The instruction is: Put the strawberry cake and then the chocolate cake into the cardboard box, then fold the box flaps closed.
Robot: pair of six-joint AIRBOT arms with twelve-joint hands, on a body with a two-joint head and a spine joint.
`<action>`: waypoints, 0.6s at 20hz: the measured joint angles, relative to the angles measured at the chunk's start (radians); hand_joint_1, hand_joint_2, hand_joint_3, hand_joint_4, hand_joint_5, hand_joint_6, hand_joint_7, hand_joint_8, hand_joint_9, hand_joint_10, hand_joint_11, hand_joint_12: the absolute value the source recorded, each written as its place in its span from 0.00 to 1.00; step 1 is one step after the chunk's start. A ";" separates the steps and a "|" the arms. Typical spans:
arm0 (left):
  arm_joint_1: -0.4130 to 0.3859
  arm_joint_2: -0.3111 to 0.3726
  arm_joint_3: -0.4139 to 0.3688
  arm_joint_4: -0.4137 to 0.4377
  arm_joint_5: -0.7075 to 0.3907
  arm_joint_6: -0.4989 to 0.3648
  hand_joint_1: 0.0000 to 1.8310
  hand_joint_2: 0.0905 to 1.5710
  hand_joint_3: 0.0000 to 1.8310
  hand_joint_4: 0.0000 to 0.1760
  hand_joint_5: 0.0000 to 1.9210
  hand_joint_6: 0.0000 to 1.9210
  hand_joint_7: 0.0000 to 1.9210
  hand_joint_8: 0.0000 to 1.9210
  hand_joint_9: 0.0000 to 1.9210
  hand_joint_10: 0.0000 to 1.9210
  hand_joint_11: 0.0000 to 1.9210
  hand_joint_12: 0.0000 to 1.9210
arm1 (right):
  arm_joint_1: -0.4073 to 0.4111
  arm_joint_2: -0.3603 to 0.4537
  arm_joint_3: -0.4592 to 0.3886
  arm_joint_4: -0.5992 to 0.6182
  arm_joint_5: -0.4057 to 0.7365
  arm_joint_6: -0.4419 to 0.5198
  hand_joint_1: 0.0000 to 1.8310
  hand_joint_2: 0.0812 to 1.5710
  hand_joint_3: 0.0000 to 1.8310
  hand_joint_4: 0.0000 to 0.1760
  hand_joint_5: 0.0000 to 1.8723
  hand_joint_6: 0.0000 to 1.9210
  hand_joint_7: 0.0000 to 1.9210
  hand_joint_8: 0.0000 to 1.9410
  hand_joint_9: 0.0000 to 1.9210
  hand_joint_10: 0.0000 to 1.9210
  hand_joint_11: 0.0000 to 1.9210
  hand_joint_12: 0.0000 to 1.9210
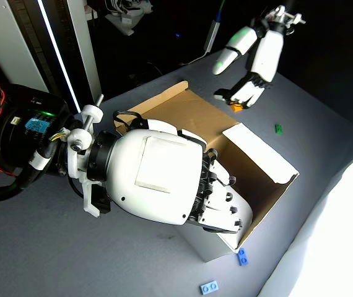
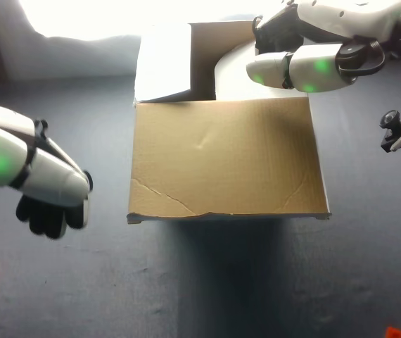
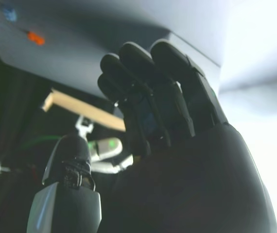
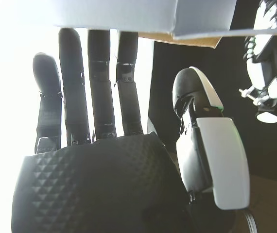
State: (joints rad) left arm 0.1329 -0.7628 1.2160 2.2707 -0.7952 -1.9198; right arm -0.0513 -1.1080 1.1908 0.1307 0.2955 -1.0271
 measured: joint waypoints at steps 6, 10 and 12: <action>0.025 -0.014 -0.035 -0.031 -0.001 0.007 0.11 0.80 0.00 0.00 0.32 0.46 0.38 0.49 0.31 0.66 0.18 0.93 | 0.034 -0.003 0.000 -0.012 -0.036 0.000 0.06 0.83 0.00 0.00 0.36 0.51 0.39 0.52 0.29 0.68 0.13 0.95; 0.055 -0.029 -0.052 -0.061 0.024 0.006 0.12 0.80 0.00 0.00 0.31 0.46 0.37 0.48 0.30 0.67 0.17 0.94 | 0.083 0.019 0.000 -0.013 -0.040 0.002 0.07 0.83 0.00 0.00 0.35 0.54 0.38 0.54 0.28 0.68 0.12 0.95; 0.085 -0.034 -0.058 -0.076 0.033 0.007 0.14 0.79 0.00 0.00 0.30 0.43 0.36 0.46 0.30 0.67 0.18 0.93 | 0.099 0.033 0.001 -0.012 -0.041 0.002 0.08 0.82 0.00 0.00 0.36 0.54 0.38 0.54 0.28 0.69 0.13 0.96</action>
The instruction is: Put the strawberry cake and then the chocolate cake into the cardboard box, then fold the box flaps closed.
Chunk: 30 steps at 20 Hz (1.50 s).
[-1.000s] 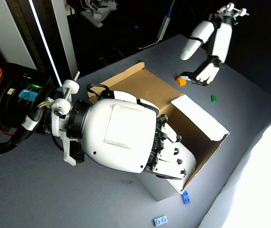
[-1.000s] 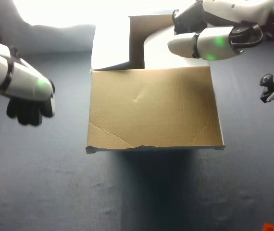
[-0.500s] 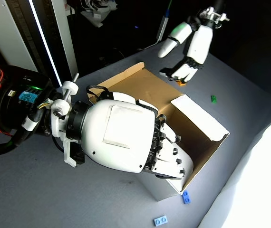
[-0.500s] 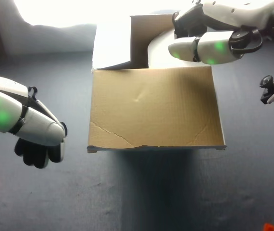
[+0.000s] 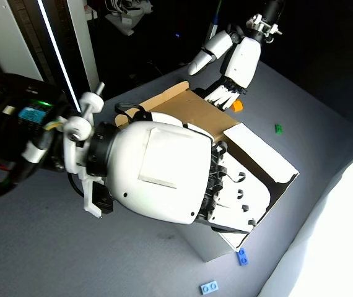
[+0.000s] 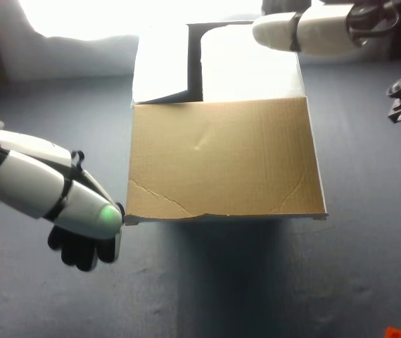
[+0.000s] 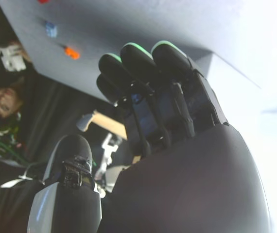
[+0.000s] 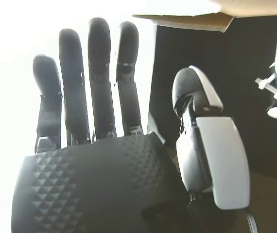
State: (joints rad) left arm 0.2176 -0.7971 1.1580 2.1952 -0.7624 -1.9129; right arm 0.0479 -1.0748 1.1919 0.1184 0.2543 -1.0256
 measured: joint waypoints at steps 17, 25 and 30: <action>-0.056 -0.018 -0.027 -0.045 -0.005 0.000 0.11 0.79 0.00 0.00 0.39 0.02 0.49 0.01 0.37 0.41 0.18 0.81 | -0.132 0.268 0.029 0.188 -0.043 -0.049 0.08 0.82 0.00 0.00 0.37 0.48 0.39 0.54 0.29 0.69 0.13 0.95; -0.101 -0.033 0.032 -0.039 -0.003 -0.016 0.12 0.79 0.00 0.00 0.40 0.02 0.50 0.01 0.37 0.41 0.18 0.80 | -0.172 0.296 0.042 0.210 -0.051 -0.071 0.09 0.82 0.00 0.00 0.37 0.49 0.40 0.52 0.29 0.67 0.12 0.95; -0.117 -0.041 0.070 -0.049 -0.008 -0.023 0.11 0.79 0.00 0.00 0.40 0.01 0.50 0.01 0.36 0.41 0.18 0.80 | -0.172 0.301 0.060 0.211 -0.075 -0.072 0.05 0.83 0.00 0.00 0.38 0.46 0.39 0.53 0.28 0.70 0.12 0.97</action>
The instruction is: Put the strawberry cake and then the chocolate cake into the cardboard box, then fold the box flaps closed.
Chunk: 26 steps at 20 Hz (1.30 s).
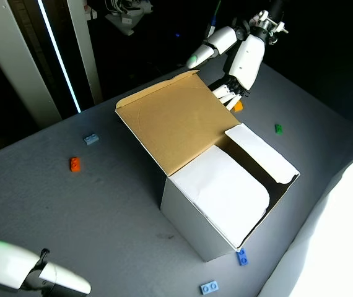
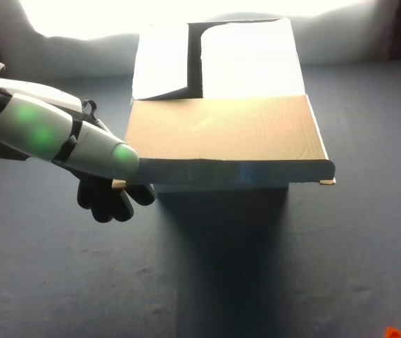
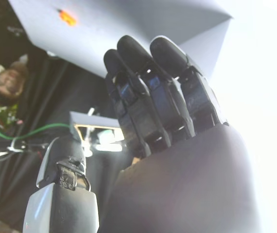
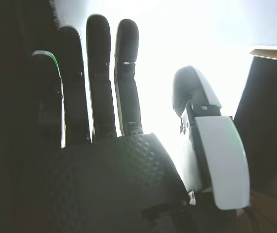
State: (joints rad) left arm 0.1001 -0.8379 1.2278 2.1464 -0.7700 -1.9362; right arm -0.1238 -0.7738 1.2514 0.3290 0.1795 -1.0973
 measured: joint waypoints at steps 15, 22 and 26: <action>-0.077 -0.001 0.074 0.004 0.012 -0.066 0.12 0.78 0.00 0.00 0.38 0.00 0.49 0.00 0.37 0.41 0.18 0.80 | 0.000 -0.001 0.001 0.000 -0.008 0.000 0.06 0.82 0.00 0.00 0.37 0.51 0.39 0.56 0.28 0.70 0.13 0.96; -0.109 0.002 0.097 0.010 0.019 -0.091 0.09 0.79 0.00 0.00 0.37 0.00 0.48 0.00 0.35 0.43 0.17 0.82 | 0.000 -0.001 0.001 0.000 -0.014 0.000 0.07 0.82 0.00 0.00 0.37 0.51 0.38 0.55 0.27 0.71 0.12 0.98; -0.146 0.024 0.089 0.020 -0.010 -0.096 0.09 0.80 0.00 0.00 0.36 0.00 0.48 0.00 0.36 0.43 0.18 0.83 | 0.000 0.000 0.001 0.000 -0.022 0.000 0.08 0.82 0.00 0.00 0.34 0.58 0.38 0.58 0.28 0.73 0.14 0.96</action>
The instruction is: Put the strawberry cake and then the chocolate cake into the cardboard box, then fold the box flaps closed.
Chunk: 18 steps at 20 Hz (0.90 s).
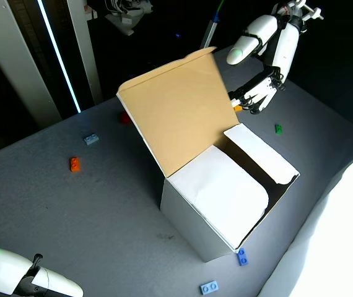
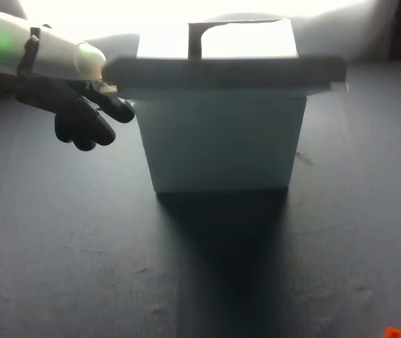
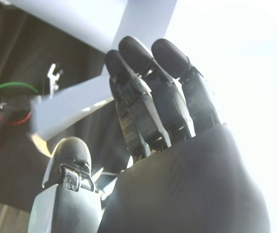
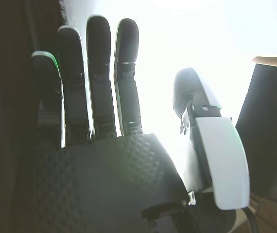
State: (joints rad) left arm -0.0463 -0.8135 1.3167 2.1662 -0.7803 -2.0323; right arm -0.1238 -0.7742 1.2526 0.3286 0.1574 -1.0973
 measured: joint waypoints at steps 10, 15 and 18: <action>-0.042 0.007 -0.005 0.037 -0.015 -0.041 0.09 0.80 0.00 0.00 0.36 0.00 0.49 0.00 0.35 0.44 0.17 0.83 | 0.000 0.000 0.000 0.000 -0.002 0.000 0.05 0.83 0.00 0.00 0.37 0.52 0.39 0.55 0.28 0.70 0.13 0.96; -0.038 0.008 -0.028 0.049 -0.012 -0.037 0.09 0.79 0.00 0.00 0.36 0.00 0.49 0.00 0.35 0.45 0.16 0.84 | 0.000 0.000 0.000 0.000 -0.005 0.000 0.05 0.82 0.00 0.00 0.38 0.52 0.39 0.56 0.29 0.70 0.13 0.96; -0.038 0.008 -0.030 0.050 0.024 -0.055 0.09 0.80 0.00 0.00 0.36 0.00 0.48 0.00 0.35 0.46 0.16 0.83 | -0.019 0.009 -0.035 -0.017 -0.037 0.002 0.06 0.82 0.00 0.00 0.37 0.51 0.39 0.55 0.29 0.69 0.13 0.95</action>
State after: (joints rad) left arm -0.0841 -0.8051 1.2869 2.2162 -0.7563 -2.0876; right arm -0.1425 -0.7654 1.2171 0.3115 0.1207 -1.0954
